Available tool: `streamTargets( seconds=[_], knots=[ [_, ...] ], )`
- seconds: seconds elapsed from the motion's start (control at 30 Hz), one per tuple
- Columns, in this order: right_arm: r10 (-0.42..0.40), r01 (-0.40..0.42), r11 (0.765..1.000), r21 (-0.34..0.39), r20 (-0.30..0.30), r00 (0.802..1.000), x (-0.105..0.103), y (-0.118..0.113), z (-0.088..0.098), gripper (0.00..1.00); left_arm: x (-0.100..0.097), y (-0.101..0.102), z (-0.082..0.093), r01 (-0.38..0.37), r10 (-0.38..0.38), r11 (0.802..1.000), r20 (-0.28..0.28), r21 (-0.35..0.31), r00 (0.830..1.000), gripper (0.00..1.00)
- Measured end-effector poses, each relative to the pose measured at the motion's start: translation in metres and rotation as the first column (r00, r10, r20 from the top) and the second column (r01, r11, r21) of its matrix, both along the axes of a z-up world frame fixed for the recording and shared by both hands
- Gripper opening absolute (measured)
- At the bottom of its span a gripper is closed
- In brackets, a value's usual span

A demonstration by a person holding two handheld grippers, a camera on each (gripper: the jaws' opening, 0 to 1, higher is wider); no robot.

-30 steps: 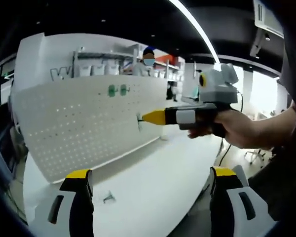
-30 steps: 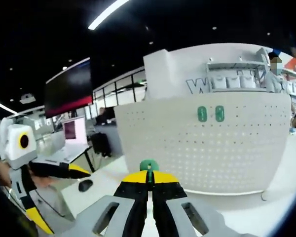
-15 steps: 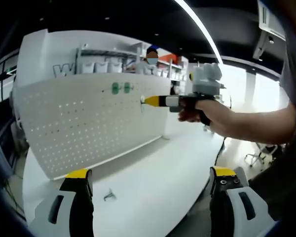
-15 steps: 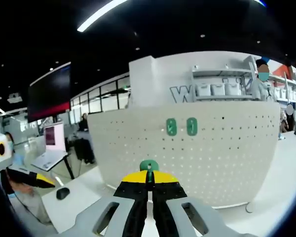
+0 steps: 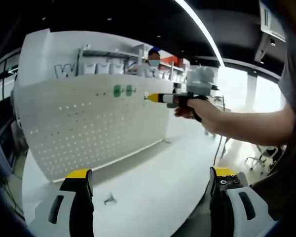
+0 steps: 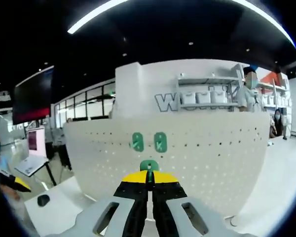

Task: Insert the hook assembly into the mounting plate slot until the hook locks in place.

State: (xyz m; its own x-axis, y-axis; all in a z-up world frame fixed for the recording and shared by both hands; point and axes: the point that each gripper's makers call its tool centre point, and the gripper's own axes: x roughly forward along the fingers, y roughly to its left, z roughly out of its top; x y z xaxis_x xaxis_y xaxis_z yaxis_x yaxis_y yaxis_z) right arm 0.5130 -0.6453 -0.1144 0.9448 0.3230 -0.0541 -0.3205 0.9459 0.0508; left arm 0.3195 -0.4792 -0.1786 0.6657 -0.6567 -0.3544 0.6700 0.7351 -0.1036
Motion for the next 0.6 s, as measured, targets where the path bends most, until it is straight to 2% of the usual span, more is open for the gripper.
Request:
streamTargets(
  seconds=[0.2,0.37,0.6],
  knots=[
    [-0.025,0.025,1.000,-0.016,0.026,0.999,0.017,-0.009,0.010,0.00,0.001,0.002,-0.003,0.000,0.000,1.000,-0.012,0.004,1.000,1.00],
    [-0.052,0.053,0.999,-0.013,0.043,0.998,0.028,-0.016,0.015,0.00,0.002,0.004,-0.008,-0.006,0.006,0.999,-0.012,0.040,1.000,0.99],
    [-0.080,0.080,0.997,-0.012,0.058,0.995,0.043,-0.026,0.022,0.00,0.002,0.002,-0.006,0.003,-0.003,1.000,-0.019,0.010,1.000,1.00]
  ],
)
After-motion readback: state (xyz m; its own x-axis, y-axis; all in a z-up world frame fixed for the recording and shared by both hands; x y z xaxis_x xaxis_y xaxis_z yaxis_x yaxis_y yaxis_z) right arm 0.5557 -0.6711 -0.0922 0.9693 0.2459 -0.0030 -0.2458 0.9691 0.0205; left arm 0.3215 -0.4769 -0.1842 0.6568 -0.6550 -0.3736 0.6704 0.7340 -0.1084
